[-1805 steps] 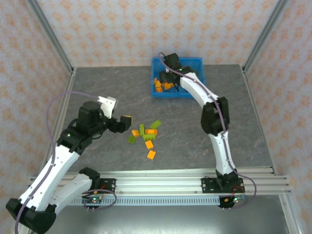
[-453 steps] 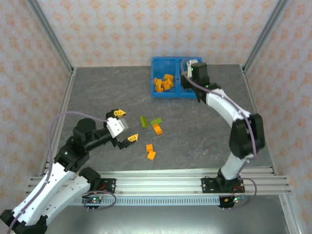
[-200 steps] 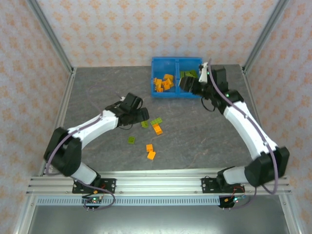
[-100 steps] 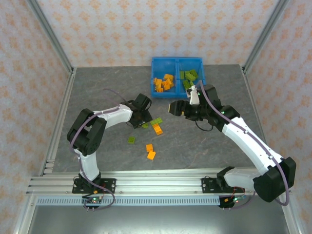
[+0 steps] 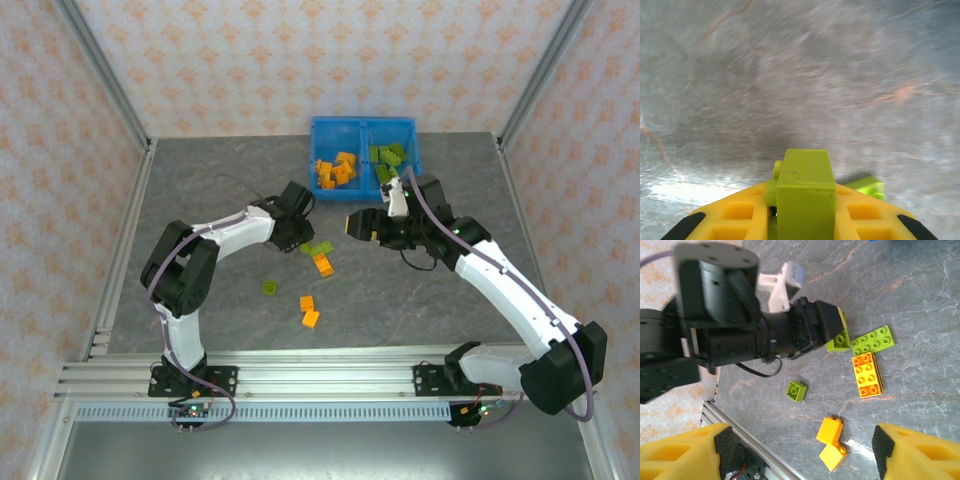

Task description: Sort the legos into containers by color

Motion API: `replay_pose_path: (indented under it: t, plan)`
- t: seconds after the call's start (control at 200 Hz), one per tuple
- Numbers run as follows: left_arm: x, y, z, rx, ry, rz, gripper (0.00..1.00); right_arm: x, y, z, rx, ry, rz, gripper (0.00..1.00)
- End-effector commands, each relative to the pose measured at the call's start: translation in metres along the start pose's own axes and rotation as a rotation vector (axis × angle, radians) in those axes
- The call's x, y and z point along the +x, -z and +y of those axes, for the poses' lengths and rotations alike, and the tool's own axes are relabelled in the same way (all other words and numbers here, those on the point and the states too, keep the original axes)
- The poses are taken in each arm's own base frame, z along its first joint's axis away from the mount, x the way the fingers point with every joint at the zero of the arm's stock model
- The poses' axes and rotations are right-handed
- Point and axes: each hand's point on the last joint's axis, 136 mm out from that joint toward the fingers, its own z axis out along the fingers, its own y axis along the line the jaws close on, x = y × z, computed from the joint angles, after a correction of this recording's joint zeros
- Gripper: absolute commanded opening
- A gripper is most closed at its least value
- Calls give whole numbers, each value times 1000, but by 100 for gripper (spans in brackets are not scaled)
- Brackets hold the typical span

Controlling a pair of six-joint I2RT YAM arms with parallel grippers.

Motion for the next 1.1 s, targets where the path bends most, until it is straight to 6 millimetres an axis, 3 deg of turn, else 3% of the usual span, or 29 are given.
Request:
replay_pose_path:
  t: [0.0, 0.15, 0.175, 0.27, 0.415, 0.586, 0.736, 0.846, 1.096]
  plan:
    - [-29, 75, -67, 153, -132, -134, 22, -9, 13, 5, 12, 24, -69, 75]
    - [-60, 123, -152, 253, -319, -308, 22, -26, 34, 0, 63, 44, -222, 75]
    - [-63, 116, -164, 256, -341, -319, 22, -28, 37, -2, 75, 45, -247, 75]
    - [-83, 119, -210, 325, -403, -397, 22, -31, 56, -16, 150, 17, -337, 75]
    - [-107, 120, -264, 396, -521, -521, 21, -20, 78, -40, 264, -20, -387, 75]
    - [-112, 107, -314, 551, -573, -589, 21, -9, 95, -50, 295, -37, -423, 76]
    - [-118, 86, -334, 608, -533, -688, 21, -6, 103, -48, 283, -34, -437, 76]
    - [-105, 73, -348, 583, -647, -794, 21, -2, 106, -49, 296, -30, -422, 76]
    - [-124, 39, -327, 393, -588, -936, 30, -2, 110, -47, 288, -29, -439, 76]
